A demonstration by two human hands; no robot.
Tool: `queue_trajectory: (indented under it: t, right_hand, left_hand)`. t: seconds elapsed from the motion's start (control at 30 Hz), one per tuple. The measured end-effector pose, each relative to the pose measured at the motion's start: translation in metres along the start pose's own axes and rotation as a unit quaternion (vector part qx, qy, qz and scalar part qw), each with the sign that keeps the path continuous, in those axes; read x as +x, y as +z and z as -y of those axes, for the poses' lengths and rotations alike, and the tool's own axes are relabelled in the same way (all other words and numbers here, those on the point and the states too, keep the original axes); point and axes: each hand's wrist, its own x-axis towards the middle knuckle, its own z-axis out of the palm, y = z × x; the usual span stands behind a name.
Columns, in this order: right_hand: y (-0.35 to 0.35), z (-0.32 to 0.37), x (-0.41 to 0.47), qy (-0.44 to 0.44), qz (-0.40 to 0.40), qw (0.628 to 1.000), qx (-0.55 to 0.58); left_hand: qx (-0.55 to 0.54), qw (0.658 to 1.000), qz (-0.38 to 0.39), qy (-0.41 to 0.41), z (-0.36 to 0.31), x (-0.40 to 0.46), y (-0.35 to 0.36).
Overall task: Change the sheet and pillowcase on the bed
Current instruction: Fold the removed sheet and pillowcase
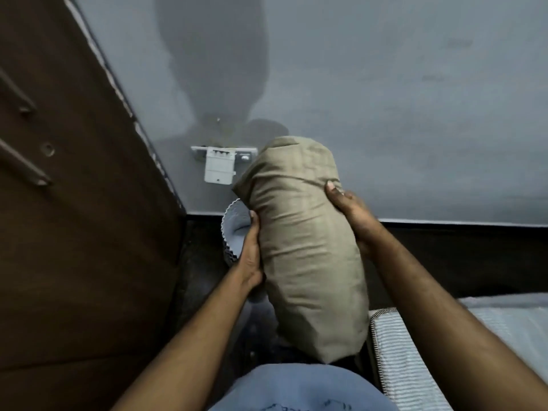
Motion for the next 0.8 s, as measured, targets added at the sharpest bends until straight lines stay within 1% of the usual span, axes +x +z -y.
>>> queue_trajectory:
  t: [0.03, 0.07, 0.1, 0.13, 0.17, 0.23, 0.27, 0.33, 0.37, 0.43, 0.53, 0.6, 0.67, 0.73, 0.8]
  right_hand:
    - [0.001, -0.009, 0.019, -0.021, -0.051, 0.995, -0.089]
    - [-0.001, -0.021, 0.037, -0.032, -0.096, 0.980, -0.171]
    - [0.001, -0.033, 0.055, -0.024, -0.119, 0.966, -0.227]
    - [0.004, -0.045, 0.069, 0.005, -0.114, 0.962, -0.249]
    - [0.007, -0.059, 0.082, 0.043, -0.087, 0.967, -0.237]
    - [0.014, -0.084, 0.094, 0.100, 0.006, 0.981, -0.164]
    - [0.015, -0.097, 0.100, 0.121, 0.058, 0.983, -0.129]
    - [0.013, -0.116, 0.108, 0.157, 0.149, 0.974, -0.062]
    - [0.011, -0.124, 0.112, 0.174, 0.177, 0.968, -0.023]
    - [0.009, -0.135, 0.129, 0.194, 0.170, 0.966, 0.017]
    - [0.008, -0.139, 0.170, 0.202, 0.123, 0.971, -0.035]
    - [0.004, -0.139, 0.200, 0.203, 0.097, 0.972, -0.060]
    - [-0.003, -0.139, 0.229, 0.212, 0.073, 0.972, -0.069]
    - [-0.010, -0.146, 0.255, 0.245, 0.071, 0.965, -0.060]
    - [-0.014, -0.155, 0.280, 0.287, 0.084, 0.953, -0.051]
  left_hand:
    - [-0.003, 1.000, -0.009, 0.004, -0.003, 0.003, -0.005]
    - [-0.004, 1.000, -0.008, 0.013, -0.003, 0.010, -0.012]
    - [-0.008, 1.000, -0.018, 0.017, -0.004, 0.017, -0.020]
    - [0.004, 0.999, -0.033, 0.011, -0.006, 0.023, -0.027]
    - [0.012, 0.999, -0.050, -0.003, -0.008, 0.029, -0.033]
    - [-0.030, 0.994, -0.097, -0.031, -0.007, 0.047, -0.046]
    - [-0.048, 0.990, -0.129, -0.036, -0.007, 0.060, -0.055]
    - [-0.057, 0.979, -0.187, -0.054, -0.010, 0.079, -0.064]
    - [-0.062, 0.975, -0.203, -0.061, -0.013, 0.087, -0.068]
    - [-0.072, 0.970, -0.220, -0.079, -0.021, 0.105, -0.073]
    - [-0.041, 0.968, -0.223, -0.111, -0.031, 0.129, -0.077]
    - [-0.011, 0.972, -0.213, -0.097, -0.029, 0.146, -0.081]
    - [0.019, 0.971, -0.230, -0.064, -0.022, 0.162, -0.079]
    - [0.008, 0.973, -0.226, -0.048, -0.016, 0.177, -0.078]
    - [-0.006, 0.973, -0.223, -0.053, -0.014, 0.194, -0.078]
